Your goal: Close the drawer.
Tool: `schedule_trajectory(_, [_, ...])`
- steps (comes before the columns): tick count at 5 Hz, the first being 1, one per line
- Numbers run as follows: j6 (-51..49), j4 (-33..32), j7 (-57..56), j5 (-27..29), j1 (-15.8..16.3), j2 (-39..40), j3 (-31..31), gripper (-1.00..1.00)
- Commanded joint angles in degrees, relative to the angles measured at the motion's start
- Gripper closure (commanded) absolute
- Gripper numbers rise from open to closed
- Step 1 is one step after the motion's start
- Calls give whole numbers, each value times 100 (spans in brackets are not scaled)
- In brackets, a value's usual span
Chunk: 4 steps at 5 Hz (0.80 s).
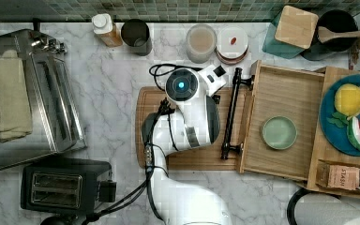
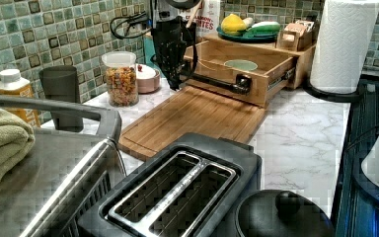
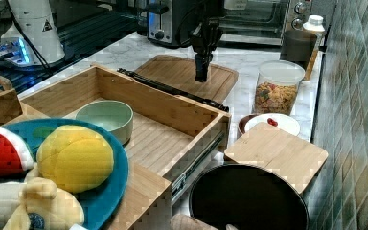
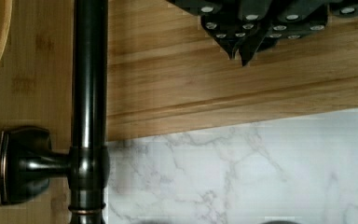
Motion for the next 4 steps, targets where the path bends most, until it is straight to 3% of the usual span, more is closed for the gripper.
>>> schedule_trajectory(1, [-1, -449, -454, 63, -433, -290, -234, 100])
schedule_trajectory(4, [31, -306, -1191, 81, -854, -373, -487, 100])
